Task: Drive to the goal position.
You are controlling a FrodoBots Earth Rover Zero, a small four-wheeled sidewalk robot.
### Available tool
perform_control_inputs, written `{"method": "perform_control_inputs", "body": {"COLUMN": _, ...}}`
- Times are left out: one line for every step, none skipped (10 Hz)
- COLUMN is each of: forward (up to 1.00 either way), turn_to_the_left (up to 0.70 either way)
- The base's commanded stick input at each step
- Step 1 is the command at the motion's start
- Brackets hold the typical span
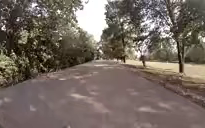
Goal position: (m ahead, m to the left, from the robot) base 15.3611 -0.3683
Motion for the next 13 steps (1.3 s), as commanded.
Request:
{"method": "perform_control_inputs", "body": {"forward": 0.70, "turn_to_the_left": 0.00}}
{"method": "perform_control_inputs", "body": {"forward": 0.70, "turn_to_the_left": 0.00}}
{"method": "perform_control_inputs", "body": {"forward": 0.70, "turn_to_the_left": 0.00}}
{"method": "perform_control_inputs", "body": {"forward": 0.70, "turn_to_the_left": 0.00}}
{"method": "perform_control_inputs", "body": {"forward": 0.70, "turn_to_the_left": 0.00}}
{"method": "perform_control_inputs", "body": {"forward": 0.70, "turn_to_the_left": 0.00}}
{"method": "perform_control_inputs", "body": {"forward": 0.70, "turn_to_the_left": 0.00}}
{"method": "perform_control_inputs", "body": {"forward": 0.70, "turn_to_the_left": 0.00}}
{"method": "perform_control_inputs", "body": {"forward": 0.70, "turn_to_the_left": 0.00}}
{"method": "perform_control_inputs", "body": {"forward": 0.70, "turn_to_the_left": 0.00}}
{"method": "perform_control_inputs", "body": {"forward": 0.70, "turn_to_the_left": 0.00}}
{"method": "perform_control_inputs", "body": {"forward": 0.70, "turn_to_the_left": 0.00}}
{"method": "perform_control_inputs", "body": {"forward": 0.70, "turn_to_the_left": 0.00}}
